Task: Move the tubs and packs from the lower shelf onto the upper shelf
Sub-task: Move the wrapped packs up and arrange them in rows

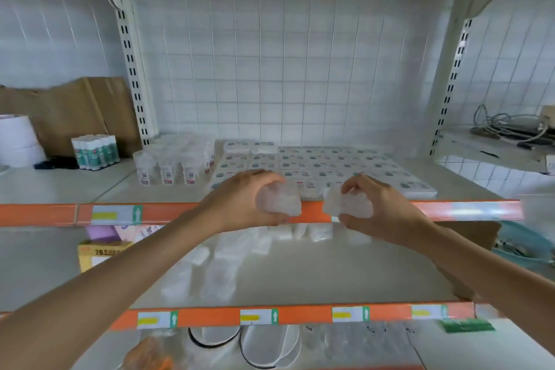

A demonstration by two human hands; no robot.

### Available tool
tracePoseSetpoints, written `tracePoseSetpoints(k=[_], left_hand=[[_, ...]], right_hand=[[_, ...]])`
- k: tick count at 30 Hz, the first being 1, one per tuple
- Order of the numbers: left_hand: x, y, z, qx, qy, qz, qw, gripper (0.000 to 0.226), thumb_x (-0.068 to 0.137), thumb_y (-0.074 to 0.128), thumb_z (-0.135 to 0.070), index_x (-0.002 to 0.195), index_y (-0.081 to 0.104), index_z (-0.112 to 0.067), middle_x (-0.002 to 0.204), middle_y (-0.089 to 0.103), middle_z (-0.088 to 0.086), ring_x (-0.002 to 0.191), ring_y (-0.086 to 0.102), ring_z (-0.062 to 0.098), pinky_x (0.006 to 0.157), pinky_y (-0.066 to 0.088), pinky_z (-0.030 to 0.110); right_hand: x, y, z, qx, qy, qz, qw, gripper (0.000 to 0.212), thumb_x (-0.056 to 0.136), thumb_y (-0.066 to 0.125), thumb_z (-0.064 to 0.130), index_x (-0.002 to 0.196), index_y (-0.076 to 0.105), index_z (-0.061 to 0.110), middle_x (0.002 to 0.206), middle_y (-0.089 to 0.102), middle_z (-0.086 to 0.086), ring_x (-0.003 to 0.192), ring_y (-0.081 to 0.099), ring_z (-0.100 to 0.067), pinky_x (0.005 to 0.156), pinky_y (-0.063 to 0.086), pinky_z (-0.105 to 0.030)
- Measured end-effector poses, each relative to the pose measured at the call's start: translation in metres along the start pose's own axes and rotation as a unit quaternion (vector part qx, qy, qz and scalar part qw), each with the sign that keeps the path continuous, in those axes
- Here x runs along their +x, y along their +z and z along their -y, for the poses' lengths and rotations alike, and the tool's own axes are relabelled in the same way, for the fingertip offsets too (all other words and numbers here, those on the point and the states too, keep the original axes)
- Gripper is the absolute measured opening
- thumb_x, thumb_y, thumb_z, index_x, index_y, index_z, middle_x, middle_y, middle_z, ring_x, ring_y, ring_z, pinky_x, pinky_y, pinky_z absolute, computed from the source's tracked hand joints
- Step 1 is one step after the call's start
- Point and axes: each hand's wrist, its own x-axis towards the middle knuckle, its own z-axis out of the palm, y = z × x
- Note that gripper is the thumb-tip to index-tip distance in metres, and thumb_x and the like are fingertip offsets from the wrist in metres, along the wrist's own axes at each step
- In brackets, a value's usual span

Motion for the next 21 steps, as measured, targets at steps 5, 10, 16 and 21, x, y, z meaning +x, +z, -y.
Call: tracePoseSetpoints(k=[5, 10, 16, 21], left_hand=[[0.048, -0.008, 0.009, 0.021, -0.003, -0.008, 1.000, 0.078, 0.063, 0.073, -0.071, 0.130, 0.056, -0.034, 0.127, 0.060, -0.015, 0.115, 0.055, 0.005, 0.101, 0.045, 0.031], [0.112, 0.002, 0.026, 0.002, -0.028, -0.013, 1.000, 0.073, 0.069, 0.076, -0.063, 0.132, 0.055, -0.032, 0.129, 0.059, -0.014, 0.118, 0.053, 0.003, 0.102, 0.046, 0.034], [0.184, 0.024, 0.056, 0.006, -0.077, -0.006, 0.997, 0.070, 0.071, 0.080, -0.054, 0.133, 0.054, -0.032, 0.129, 0.057, -0.012, 0.117, 0.053, 0.006, 0.101, 0.047, 0.034], [0.217, 0.047, 0.078, -0.015, -0.117, -0.007, 0.993, 0.074, 0.066, 0.085, -0.052, 0.130, 0.056, -0.032, 0.122, 0.057, -0.013, 0.112, 0.054, 0.004, 0.097, 0.045, 0.025]], right_hand=[[0.046, -0.005, -0.026, -0.022, 0.009, 0.019, 1.000, 0.047, 0.078, 0.075, 0.037, 0.115, 0.047, 0.033, 0.120, 0.055, 0.014, 0.113, 0.053, -0.008, 0.087, 0.043, -0.031], [0.103, 0.001, -0.066, -0.029, -0.017, 0.031, 0.999, 0.064, 0.078, 0.076, 0.040, 0.132, 0.045, 0.025, 0.133, 0.053, 0.010, 0.118, 0.053, -0.010, 0.094, 0.044, -0.031], [0.163, 0.010, -0.112, -0.024, -0.053, 0.072, 0.996, 0.066, 0.077, 0.074, 0.055, 0.131, 0.043, 0.034, 0.124, 0.054, 0.016, 0.110, 0.054, -0.007, 0.091, 0.045, -0.029], [0.199, 0.026, -0.129, -0.026, -0.084, 0.152, 0.984, 0.067, 0.080, 0.070, 0.056, 0.135, 0.036, 0.039, 0.130, 0.049, 0.019, 0.114, 0.048, -0.004, 0.094, 0.042, -0.025]])
